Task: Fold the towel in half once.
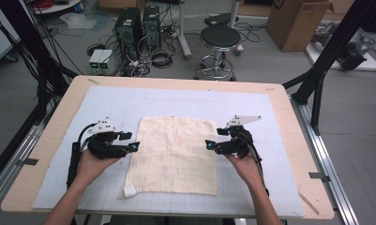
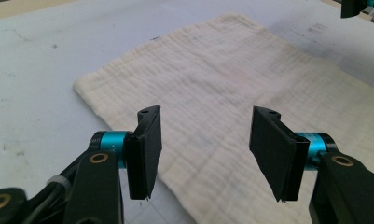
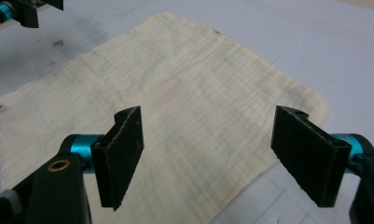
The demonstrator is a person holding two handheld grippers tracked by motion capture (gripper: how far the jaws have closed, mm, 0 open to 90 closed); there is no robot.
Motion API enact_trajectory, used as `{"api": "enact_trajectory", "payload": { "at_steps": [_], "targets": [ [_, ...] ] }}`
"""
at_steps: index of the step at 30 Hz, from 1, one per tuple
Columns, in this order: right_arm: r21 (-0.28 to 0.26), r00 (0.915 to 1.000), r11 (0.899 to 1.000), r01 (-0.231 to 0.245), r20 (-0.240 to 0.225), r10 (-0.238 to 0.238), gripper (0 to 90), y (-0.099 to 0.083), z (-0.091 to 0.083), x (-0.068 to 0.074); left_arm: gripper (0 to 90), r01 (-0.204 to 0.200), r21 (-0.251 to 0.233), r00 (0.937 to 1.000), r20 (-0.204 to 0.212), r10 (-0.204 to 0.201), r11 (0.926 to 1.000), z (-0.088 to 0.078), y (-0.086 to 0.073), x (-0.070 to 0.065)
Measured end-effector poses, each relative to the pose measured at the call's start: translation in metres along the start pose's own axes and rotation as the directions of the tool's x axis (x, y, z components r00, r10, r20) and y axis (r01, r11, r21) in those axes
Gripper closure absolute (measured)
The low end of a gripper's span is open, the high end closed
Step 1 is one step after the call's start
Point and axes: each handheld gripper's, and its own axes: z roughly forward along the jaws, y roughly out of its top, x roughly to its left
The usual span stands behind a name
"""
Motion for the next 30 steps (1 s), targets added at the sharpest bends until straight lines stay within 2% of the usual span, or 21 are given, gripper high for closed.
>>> {"api": "enact_trajectory", "payload": {
  "at_steps": [7,9,15,19,23,28,30],
  "targets": [
    [-0.001,0.9996,1.000,-0.015,0.022,0.015,29.5,0.021,0.006,-0.013,45.3,0.030,-0.021,0.9993,-0.022,-0.030,0.9993,0.010,0.021,0.013],
    [0.006,0.9994,1.000,-0.013,0.032,0.013,29.8,0.027,0.008,-0.017,45.6,0.036,-0.027,0.9984,-0.043,-0.037,0.9990,0.014,0.032,0.022],
    [0.013,0.9981,0.999,-0.029,0.054,0.028,36.4,0.039,0.017,-0.031,49.5,0.060,-0.024,0.9928,-0.102,-0.062,0.9979,0.024,0.043,0.039],
    [0.000,0.9969,0.999,-0.039,0.069,0.039,38.7,0.045,0.023,-0.041,51.2,0.102,-0.028,0.9845,-0.140,-0.105,0.9943,0.034,0.042,0.051],
    [0.013,0.9946,0.998,-0.057,0.087,0.055,42.7,0.045,0.034,-0.050,50.4,0.153,-0.007,0.9737,-0.169,-0.152,0.9881,0.049,0.036,0.060],
    [0.039,0.9900,0.995,-0.095,0.108,0.090,52.5,0.037,0.047,-0.063,50.7,0.164,0.053,0.9721,-0.178,-0.152,0.9850,0.070,0.027,0.064],
    [0.065,0.9876,0.993,-0.100,0.128,0.091,55.1,0.033,0.053,-0.067,52.9,0.173,0.061,0.9680,-0.194,-0.159,0.9830,0.077,0.024,0.065]
  ]
}}
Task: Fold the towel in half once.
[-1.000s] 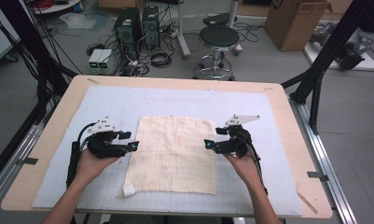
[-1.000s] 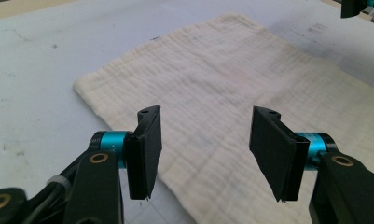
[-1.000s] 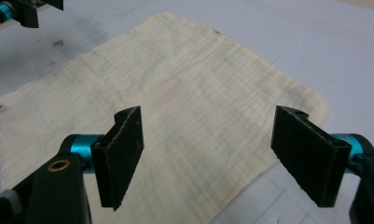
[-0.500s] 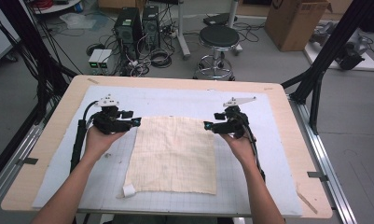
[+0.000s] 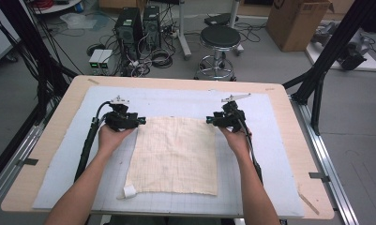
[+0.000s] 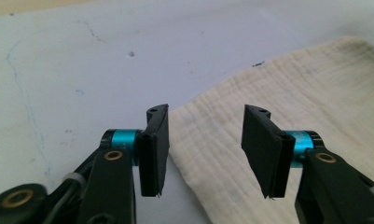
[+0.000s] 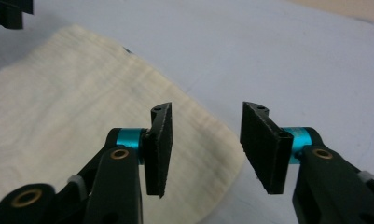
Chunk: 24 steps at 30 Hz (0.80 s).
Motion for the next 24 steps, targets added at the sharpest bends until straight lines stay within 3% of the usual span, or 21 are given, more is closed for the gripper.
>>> {"api": "enact_trajectory", "payload": {
  "at_steps": [4,8,12,14,19,21,24],
  "targets": [
    [0.043,0.9988,0.998,-0.044,0.023,0.043,57.9,-0.006,0.010,-0.007,53.4,0.006,0.015,0.9983,-0.058,-0.005,0.9999,0.011,-0.004,0.001],
    [0.091,0.9963,0.993,-0.080,0.039,0.076,57.9,-0.012,0.019,-0.014,53.9,0.024,0.034,0.9976,-0.066,-0.022,0.9991,0.019,-0.006,0.004],
    [0.094,0.9923,0.988,-0.123,0.030,0.121,58.9,-0.016,0.023,-0.017,58.5,0.044,0.070,0.9961,-0.080,-0.038,0.9966,0.025,-0.010,0.005],
    [0.103,0.9933,0.988,-0.112,0.039,0.109,60.8,-0.016,0.026,-0.015,62.7,0.040,0.070,0.9951,-0.093,-0.033,0.9968,0.025,-0.009,0.004],
    [0.111,0.9944,0.989,-0.101,0.041,0.097,75.1,-0.015,0.028,-0.011,79.9,0.056,0.065,0.9968,-0.061,-0.052,0.9963,0.027,-0.010,0.002],
    [0.120,0.9955,0.989,-0.090,0.039,0.086,81.7,-0.015,0.029,-0.008,84.3,0.073,0.072,0.9965,-0.046,-0.070,0.9948,0.026,-0.010,0.005],
    [0.120,0.9967,0.990,-0.080,0.027,0.077,84.2,-0.013,0.028,-0.007,86.0,0.088,0.065,0.9956,-0.039,-0.086,0.9940,0.025,-0.010,0.006]
  ]
}}
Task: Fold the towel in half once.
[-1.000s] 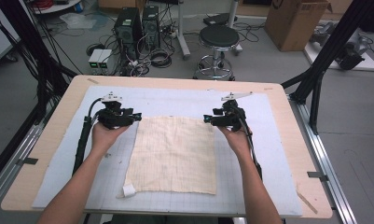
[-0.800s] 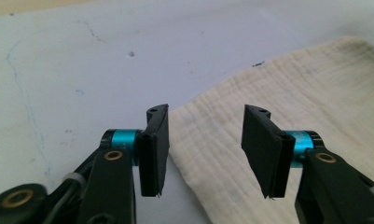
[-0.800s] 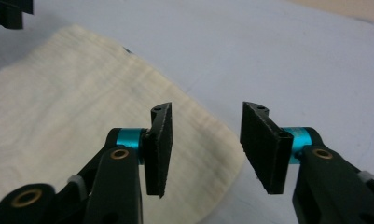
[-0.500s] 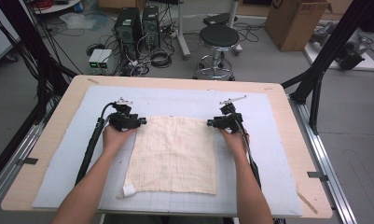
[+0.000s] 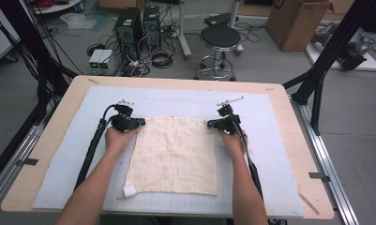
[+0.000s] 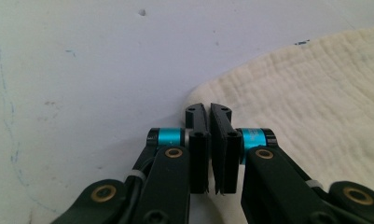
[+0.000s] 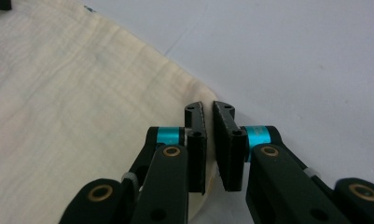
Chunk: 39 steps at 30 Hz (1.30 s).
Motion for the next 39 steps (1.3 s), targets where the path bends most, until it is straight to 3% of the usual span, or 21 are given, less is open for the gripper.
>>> {"api": "enact_trajectory", "payload": {
  "at_steps": [10,15,20,24,28,29,39],
  "targets": [
    [-0.081,0.9996,0.996,0.024,-0.009,-0.025,84.9,0.016,-0.025,0.001,86.2,0.038,-0.094,0.9990,0.027,-0.035,0.9949,-0.021,0.015,0.006],
    [-0.120,0.9988,0.992,0.047,-0.011,-0.049,84.9,0.026,-0.033,0.004,86.3,0.031,-0.141,0.9992,0.029,-0.027,0.9895,-0.035,0.026,0.008],
    [-0.189,0.9976,0.982,0.025,-0.059,-0.037,84.9,0.033,-0.044,0.005,86.2,0.039,-0.173,0.9984,0.046,-0.031,0.9842,-0.047,0.030,0.013],
    [-0.155,0.9972,0.988,0.026,-0.066,-0.036,84.9,0.031,-0.041,0.005,86.2,-0.003,-0.157,0.9989,0.046,0.011,0.9876,-0.051,0.029,0.009],
    [-0.145,0.9953,0.989,0.020,-0.090,-0.034,84.9,0.029,-0.043,0.007,86.3,-0.045,-0.163,0.9982,0.031,0.051,0.9857,-0.055,0.029,0.005],
    [-0.151,0.9939,0.988,0.022,-0.104,-0.038,84.9,0.030,-0.045,0.007,86.3,-0.086,-0.154,0.9959,0.013,0.089,0.9844,-0.059,0.028,0.002],
    [-0.169,0.9833,0.985,0.034,-0.171,-0.063,84.8,0.027,-0.058,0.014,86.3,-0.070,-0.179,0.9956,0.049,0.080,0.9814,-0.070,0.013,0.001]
  ]
}}
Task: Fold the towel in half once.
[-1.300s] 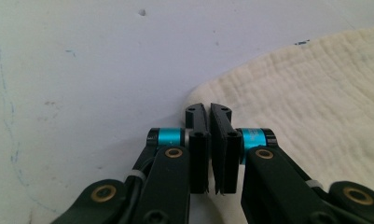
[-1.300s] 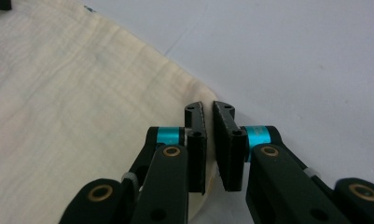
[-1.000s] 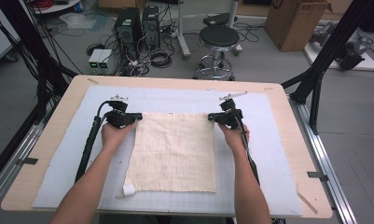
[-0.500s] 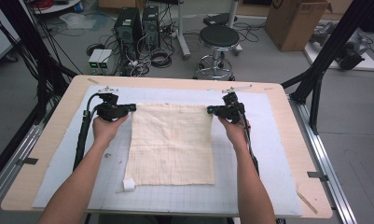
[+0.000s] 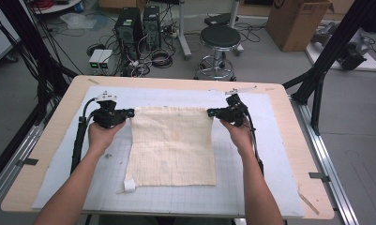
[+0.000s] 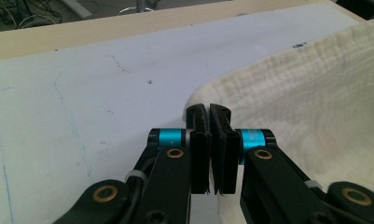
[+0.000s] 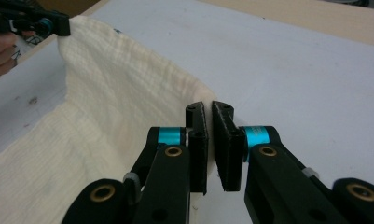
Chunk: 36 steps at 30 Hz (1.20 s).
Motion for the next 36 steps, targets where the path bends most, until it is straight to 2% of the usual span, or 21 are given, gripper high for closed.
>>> {"api": "enact_trajectory", "payload": {
  "at_steps": [6,11,13,16,17,22,23,28,33,36],
  "targets": [
    [-0.018,0.9994,1.000,0.009,-0.033,-0.010,84.9,-0.003,-0.013,0.005,86.3,0.031,-0.030,0.9986,0.042,-0.030,0.9991,-0.010,-0.005,-0.002],
    [-0.009,0.9982,1.000,0.025,-0.055,-0.026,84.8,-0.004,-0.018,0.013,86.3,0.024,-0.029,0.9980,0.059,-0.022,0.9993,-0.017,-0.011,-0.005],
    [-0.003,0.9972,0.999,0.034,-0.067,-0.034,84.9,-0.005,-0.019,0.016,86.4,0.017,-0.042,0.9980,0.061,-0.014,0.9990,-0.021,-0.012,-0.007],
    [-0.016,0.9961,0.999,0.043,-0.077,-0.044,84.9,-0.006,-0.022,0.021,86.4,0.015,-0.051,0.9976,0.068,-0.011,0.9986,-0.024,-0.014,-0.009],
    [-0.041,0.9954,0.998,0.047,-0.082,-0.051,84.9,-0.008,-0.024,0.022,86.4,0.006,-0.049,0.9974,0.072,-0.002,0.9988,-0.027,-0.018,-0.011],
    [-0.053,0.9933,0.998,0.034,-0.109,-0.039,84.9,-0.024,-0.029,0.023,86.4,0.009,-0.051,0.9952,0.097,-0.004,0.9987,-0.033,-0.029,-0.014],
    [-0.029,0.9929,0.999,0.023,-0.116,-0.026,85.0,-0.027,-0.029,0.024,86.4,0.003,-0.044,0.9946,0.104,0.002,0.9990,-0.034,-0.031,-0.016],
    [-0.036,0.9911,0.999,0.038,-0.126,-0.042,85.1,-0.040,-0.034,0.031,86.5,0.007,-0.051,0.9909,0.135,0.000,0.9987,-0.041,-0.040,-0.020],
    [-0.034,0.9885,0.998,0.056,-0.139,-0.060,85.0,-0.051,-0.035,0.035,86.5,-0.017,-0.032,0.9890,0.147,0.021,0.9993,-0.048,-0.048,-0.025],
    [-0.019,0.9882,0.999,0.050,-0.144,-0.052,85.0,-0.057,-0.035,0.037,86.4,-0.033,-0.024,0.9874,0.154,0.037,0.9992,-0.051,-0.052,-0.029]
  ]
}}
